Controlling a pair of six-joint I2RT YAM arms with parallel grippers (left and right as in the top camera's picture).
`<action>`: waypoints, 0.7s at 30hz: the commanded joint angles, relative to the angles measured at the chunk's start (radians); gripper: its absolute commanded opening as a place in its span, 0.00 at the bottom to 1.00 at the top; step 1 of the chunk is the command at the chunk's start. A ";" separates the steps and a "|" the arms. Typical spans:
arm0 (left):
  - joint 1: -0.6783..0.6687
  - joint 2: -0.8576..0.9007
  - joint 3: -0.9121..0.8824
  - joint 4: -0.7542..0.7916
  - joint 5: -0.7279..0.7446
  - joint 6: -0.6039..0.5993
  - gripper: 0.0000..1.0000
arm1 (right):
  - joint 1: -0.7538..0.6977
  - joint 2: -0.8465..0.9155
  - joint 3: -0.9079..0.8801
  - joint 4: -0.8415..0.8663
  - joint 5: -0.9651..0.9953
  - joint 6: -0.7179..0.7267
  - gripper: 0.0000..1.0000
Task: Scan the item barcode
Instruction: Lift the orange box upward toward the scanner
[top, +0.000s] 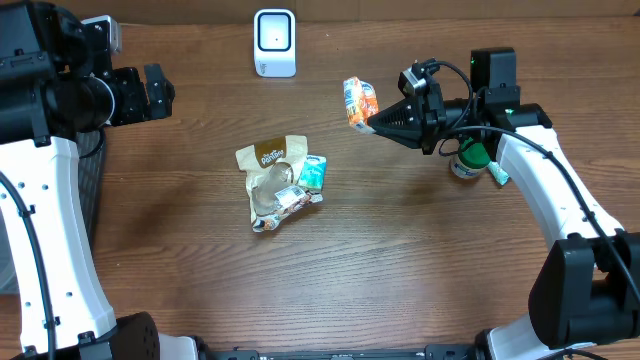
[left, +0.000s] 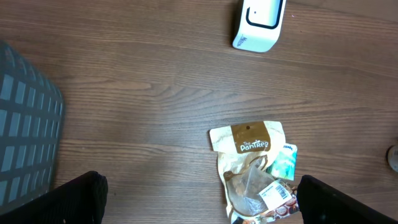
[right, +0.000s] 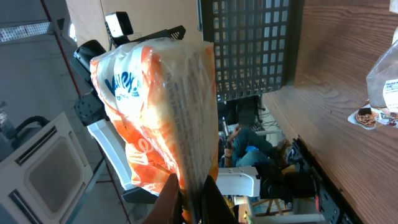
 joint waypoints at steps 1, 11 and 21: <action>0.004 0.000 0.008 -0.003 0.008 -0.013 1.00 | -0.004 -0.008 0.012 0.006 -0.015 0.014 0.04; 0.004 0.003 0.008 -0.003 0.008 -0.013 1.00 | -0.004 -0.008 0.012 0.006 -0.013 0.072 0.04; 0.004 0.004 0.008 -0.003 0.008 -0.013 1.00 | 0.000 -0.008 0.012 0.072 0.013 0.072 0.04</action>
